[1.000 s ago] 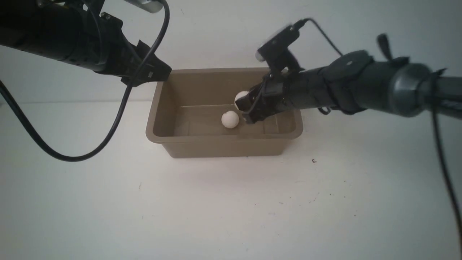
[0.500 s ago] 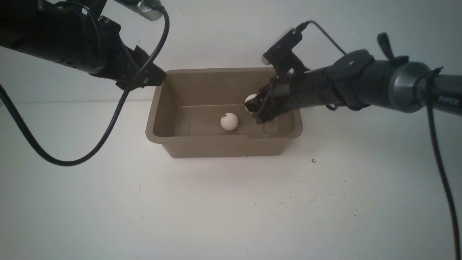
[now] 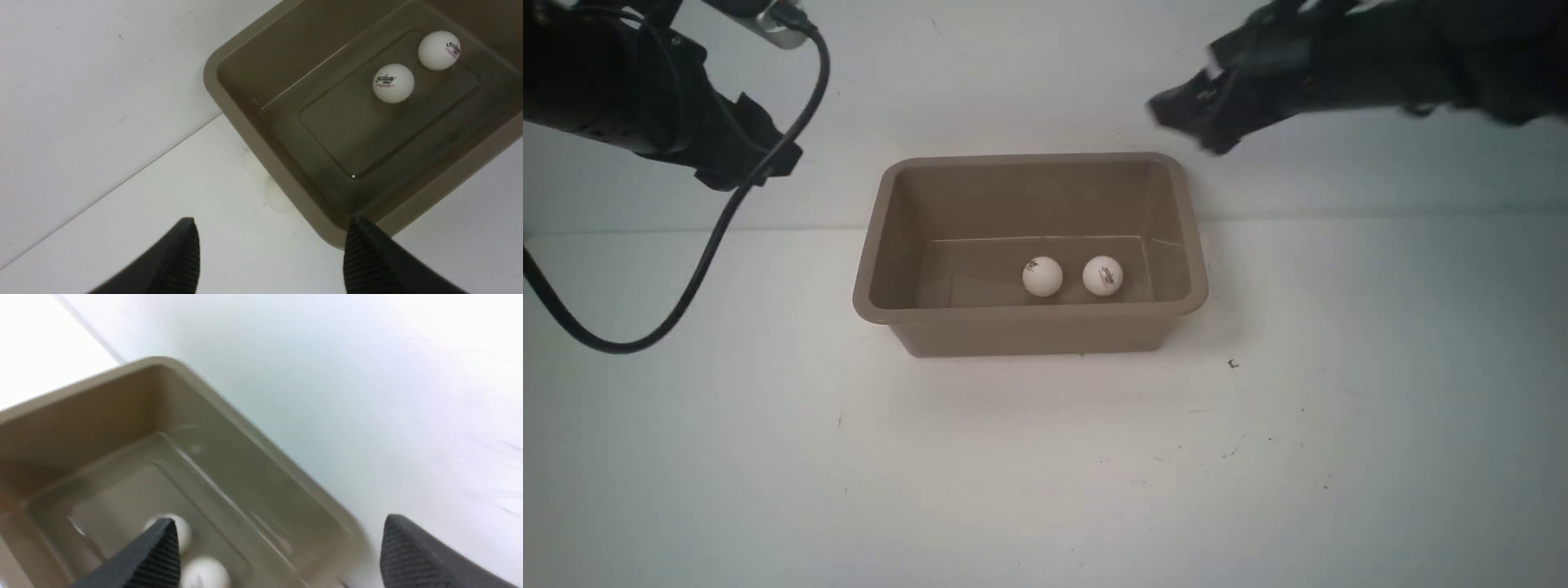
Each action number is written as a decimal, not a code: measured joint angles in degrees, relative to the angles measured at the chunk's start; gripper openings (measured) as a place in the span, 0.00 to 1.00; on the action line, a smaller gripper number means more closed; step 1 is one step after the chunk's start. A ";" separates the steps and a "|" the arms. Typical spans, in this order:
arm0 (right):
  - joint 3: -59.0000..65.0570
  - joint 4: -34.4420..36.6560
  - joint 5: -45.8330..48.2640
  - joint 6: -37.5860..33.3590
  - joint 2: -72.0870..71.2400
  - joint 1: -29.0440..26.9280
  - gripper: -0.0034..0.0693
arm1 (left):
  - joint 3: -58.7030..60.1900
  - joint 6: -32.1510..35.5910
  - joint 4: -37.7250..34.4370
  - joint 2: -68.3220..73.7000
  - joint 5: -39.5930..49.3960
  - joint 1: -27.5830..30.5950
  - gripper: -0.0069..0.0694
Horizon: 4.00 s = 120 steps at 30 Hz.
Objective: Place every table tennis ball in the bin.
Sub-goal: Use the right arm to clamp the table tennis ball closest to it, then use the right arm to put the table tennis ball into the box
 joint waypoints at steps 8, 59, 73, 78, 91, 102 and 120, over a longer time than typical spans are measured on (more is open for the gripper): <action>-0.07 -13.06 16.84 7.49 -3.06 -6.93 0.85 | 0.00 0.72 0.30 0.00 -1.04 0.63 0.65; -0.18 9.78 12.20 -36.80 23.64 -8.08 0.84 | 0.00 3.11 -4.66 0.00 -1.04 0.63 0.65; -0.18 12.43 11.71 -38.38 23.67 -7.43 0.84 | 0.00 3.11 -4.66 0.00 -1.04 0.63 0.65; -0.18 12.81 9.91 -38.63 23.67 -5.81 0.83 | 0.00 3.11 -4.71 0.00 -1.04 0.63 0.65; -0.18 13.78 6.09 -39.60 27.43 -4.88 0.75 | 0.00 3.11 -4.71 0.00 -1.04 0.63 0.65; -0.25 16.43 1.45 -40.27 27.57 -4.88 0.51 | 0.00 3.11 -4.71 0.00 -1.04 0.63 0.65; -0.25 9.86 14.66 -34.53 13.76 -9.28 0.51 | 0.00 3.11 -4.71 0.00 -1.04 0.67 0.65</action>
